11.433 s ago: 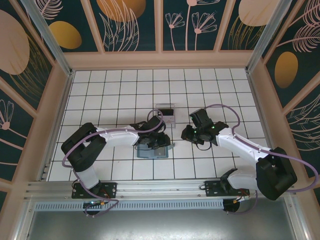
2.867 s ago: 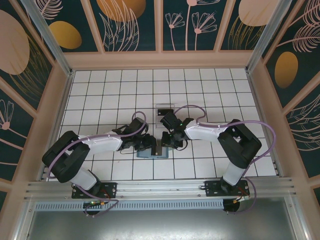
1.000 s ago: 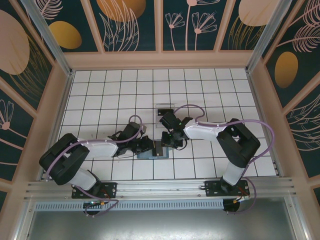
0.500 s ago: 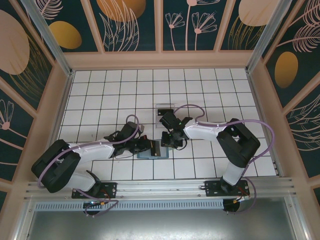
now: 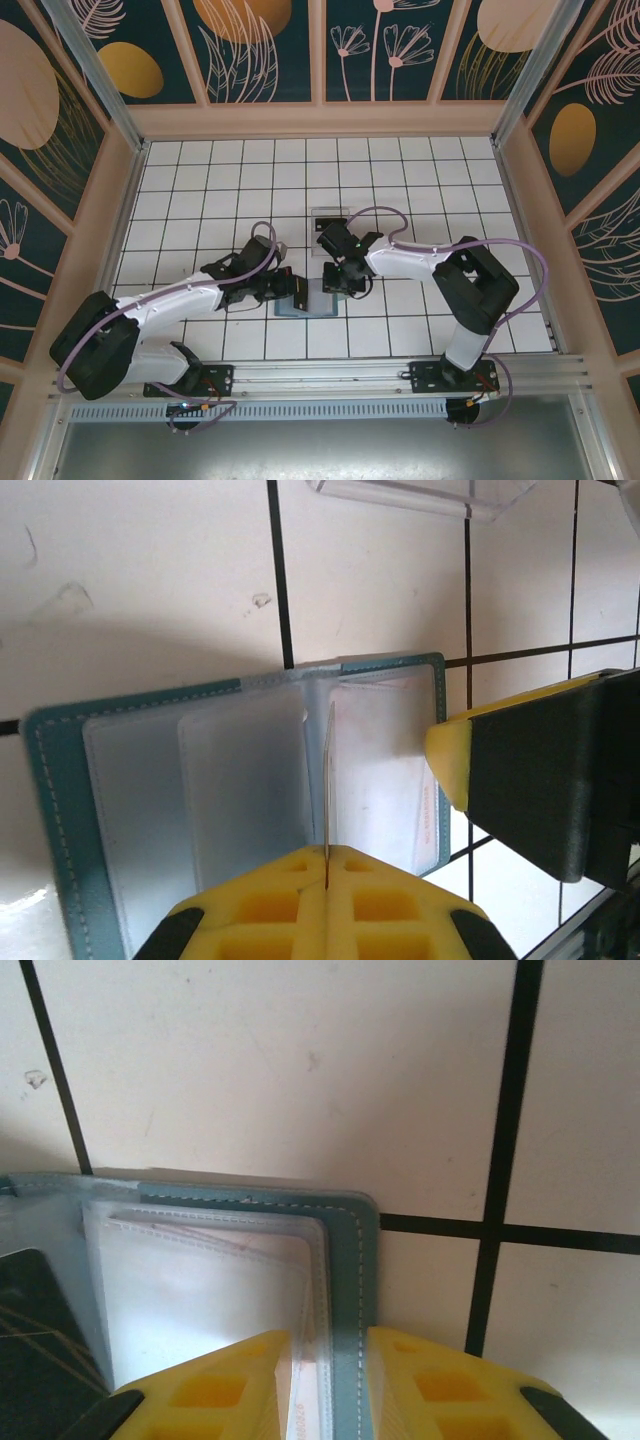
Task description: Take the credit cards out of the card holder
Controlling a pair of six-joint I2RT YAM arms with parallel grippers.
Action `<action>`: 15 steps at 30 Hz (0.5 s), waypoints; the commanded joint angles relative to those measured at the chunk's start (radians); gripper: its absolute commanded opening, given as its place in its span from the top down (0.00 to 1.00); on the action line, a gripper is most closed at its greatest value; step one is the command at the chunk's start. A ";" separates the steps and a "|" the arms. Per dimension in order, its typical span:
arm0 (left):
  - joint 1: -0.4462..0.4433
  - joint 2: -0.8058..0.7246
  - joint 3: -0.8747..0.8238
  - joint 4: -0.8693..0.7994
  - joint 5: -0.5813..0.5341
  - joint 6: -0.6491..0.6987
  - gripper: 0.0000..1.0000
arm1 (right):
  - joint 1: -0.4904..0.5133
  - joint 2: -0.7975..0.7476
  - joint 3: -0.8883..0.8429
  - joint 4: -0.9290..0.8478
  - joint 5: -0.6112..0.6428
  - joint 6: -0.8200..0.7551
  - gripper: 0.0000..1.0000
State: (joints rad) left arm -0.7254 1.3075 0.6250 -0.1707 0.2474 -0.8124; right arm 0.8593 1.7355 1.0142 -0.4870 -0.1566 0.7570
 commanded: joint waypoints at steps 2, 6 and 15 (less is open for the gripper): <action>0.004 -0.013 0.067 -0.115 -0.043 0.116 1.00 | 0.006 -0.030 0.031 -0.064 0.050 -0.015 0.73; 0.003 0.004 0.130 -0.171 -0.075 0.190 1.00 | 0.003 -0.057 0.039 -0.076 0.062 -0.015 0.72; 0.003 0.042 0.263 -0.218 -0.098 0.407 1.00 | -0.028 -0.156 0.025 -0.099 0.107 -0.014 0.72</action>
State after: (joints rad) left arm -0.7254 1.3220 0.8288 -0.3408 0.1665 -0.5350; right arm 0.8486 1.6360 1.0267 -0.5446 -0.0975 0.7570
